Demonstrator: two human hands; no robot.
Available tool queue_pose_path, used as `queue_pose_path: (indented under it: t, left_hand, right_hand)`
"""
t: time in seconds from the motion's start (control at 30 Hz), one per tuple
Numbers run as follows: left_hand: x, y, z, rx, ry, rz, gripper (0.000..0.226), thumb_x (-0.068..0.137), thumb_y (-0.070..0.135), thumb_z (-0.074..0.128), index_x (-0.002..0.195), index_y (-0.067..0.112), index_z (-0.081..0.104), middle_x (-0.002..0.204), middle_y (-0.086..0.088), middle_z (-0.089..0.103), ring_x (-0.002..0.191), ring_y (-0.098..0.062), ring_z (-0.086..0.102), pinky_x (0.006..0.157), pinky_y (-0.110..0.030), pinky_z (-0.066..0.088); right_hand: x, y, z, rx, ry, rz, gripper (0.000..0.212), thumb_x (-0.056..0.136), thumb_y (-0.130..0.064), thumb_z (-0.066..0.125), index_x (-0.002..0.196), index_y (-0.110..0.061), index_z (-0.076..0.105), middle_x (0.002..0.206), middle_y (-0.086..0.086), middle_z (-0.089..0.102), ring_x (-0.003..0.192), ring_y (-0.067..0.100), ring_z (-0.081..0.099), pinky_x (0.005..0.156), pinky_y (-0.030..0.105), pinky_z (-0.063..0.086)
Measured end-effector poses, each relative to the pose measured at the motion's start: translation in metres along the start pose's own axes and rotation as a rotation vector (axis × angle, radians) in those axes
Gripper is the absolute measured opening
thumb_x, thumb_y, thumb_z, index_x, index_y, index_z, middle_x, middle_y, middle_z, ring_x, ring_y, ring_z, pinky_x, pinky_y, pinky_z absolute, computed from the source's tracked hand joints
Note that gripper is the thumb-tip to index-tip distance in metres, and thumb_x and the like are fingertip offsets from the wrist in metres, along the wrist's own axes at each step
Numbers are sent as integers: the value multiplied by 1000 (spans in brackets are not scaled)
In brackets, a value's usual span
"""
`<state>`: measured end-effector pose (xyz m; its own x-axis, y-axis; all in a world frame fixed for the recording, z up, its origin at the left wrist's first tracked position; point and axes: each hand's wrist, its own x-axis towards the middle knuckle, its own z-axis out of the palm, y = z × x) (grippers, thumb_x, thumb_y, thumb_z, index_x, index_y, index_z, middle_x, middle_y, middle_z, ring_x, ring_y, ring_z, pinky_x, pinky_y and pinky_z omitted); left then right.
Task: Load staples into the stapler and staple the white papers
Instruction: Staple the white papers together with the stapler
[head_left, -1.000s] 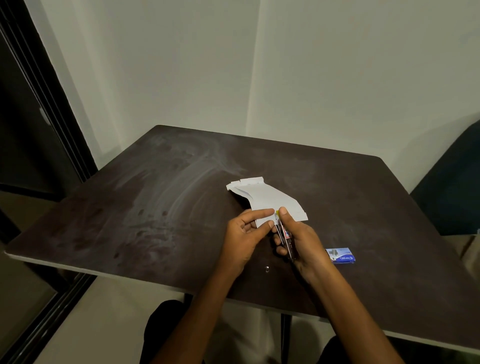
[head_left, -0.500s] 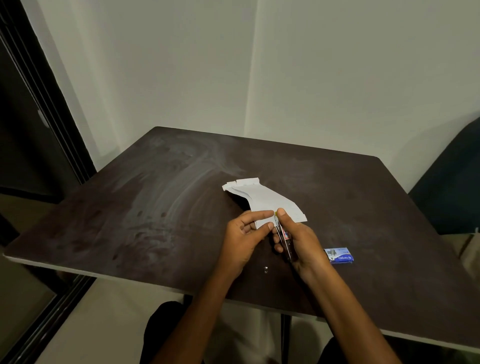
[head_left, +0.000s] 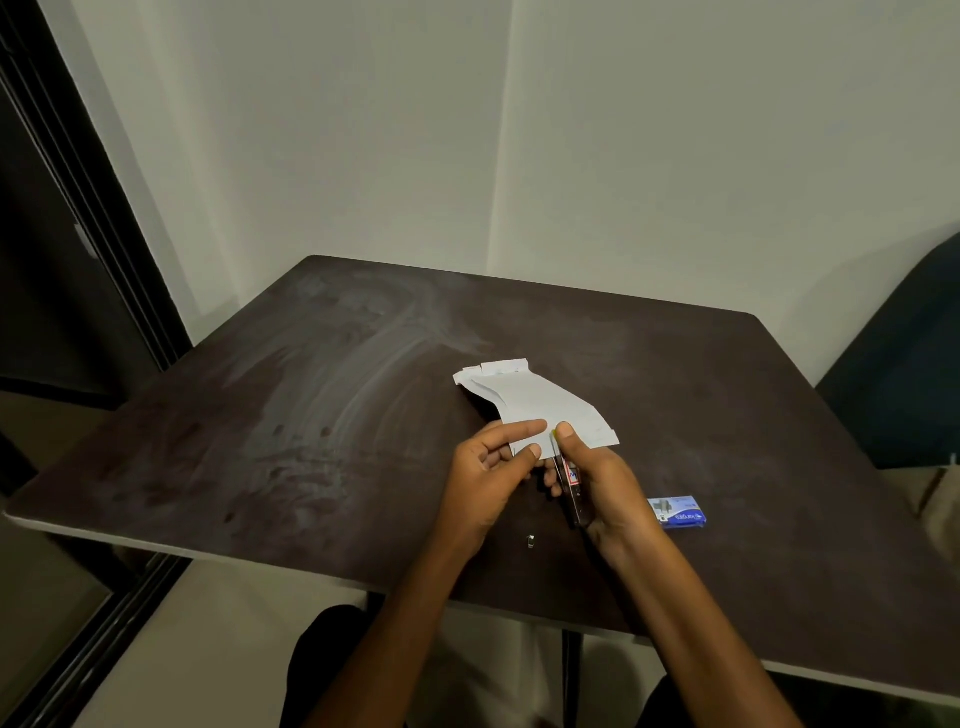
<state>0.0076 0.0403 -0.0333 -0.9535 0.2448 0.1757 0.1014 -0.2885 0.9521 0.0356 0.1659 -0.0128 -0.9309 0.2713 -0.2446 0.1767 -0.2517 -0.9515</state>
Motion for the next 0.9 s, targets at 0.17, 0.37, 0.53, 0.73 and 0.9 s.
queue_pose_path:
  t: [0.17,0.37,0.53,0.73,0.9]
  left_hand:
    - [0,0,1,16,-9,0,26,87,-5,60,108,6,70,114,-6,68,97,-17,69,76,-19,54]
    - [1,-3,1,5,-15,15,26,87,-6,60,109,3,69,115,-10,67,103,-24,68,86,-25,56]
    - [0,-3,1,-7,-25,19,27,87,-7,59,111,2,68,118,-12,66,106,-25,67,90,-29,55]
    - [1,-3,-1,-19,-5,-6,28,87,-6,58,111,5,69,116,-9,67,105,-28,67,92,-34,55]
    - [0,-2,-1,-24,-4,5,29,87,-6,58,111,6,69,117,-8,68,108,-25,66,94,-33,54]
  right_hand:
    - [2,1,-3,22,12,31,33,87,-35,63,77,-3,70,61,12,61,51,17,54,60,30,45]
    - [2,3,-1,16,53,34,35,87,-36,64,72,-4,69,59,12,59,48,17,53,59,30,45]
    - [2,-1,-2,11,17,46,32,88,-35,63,76,-5,68,59,9,59,48,15,53,57,28,46]
    - [1,0,-2,-74,-28,52,40,87,-45,60,76,-8,69,60,9,62,50,15,56,54,26,46]
    - [-1,-5,-5,-57,-108,52,42,88,-43,60,89,-2,67,64,10,59,48,15,51,49,26,42]
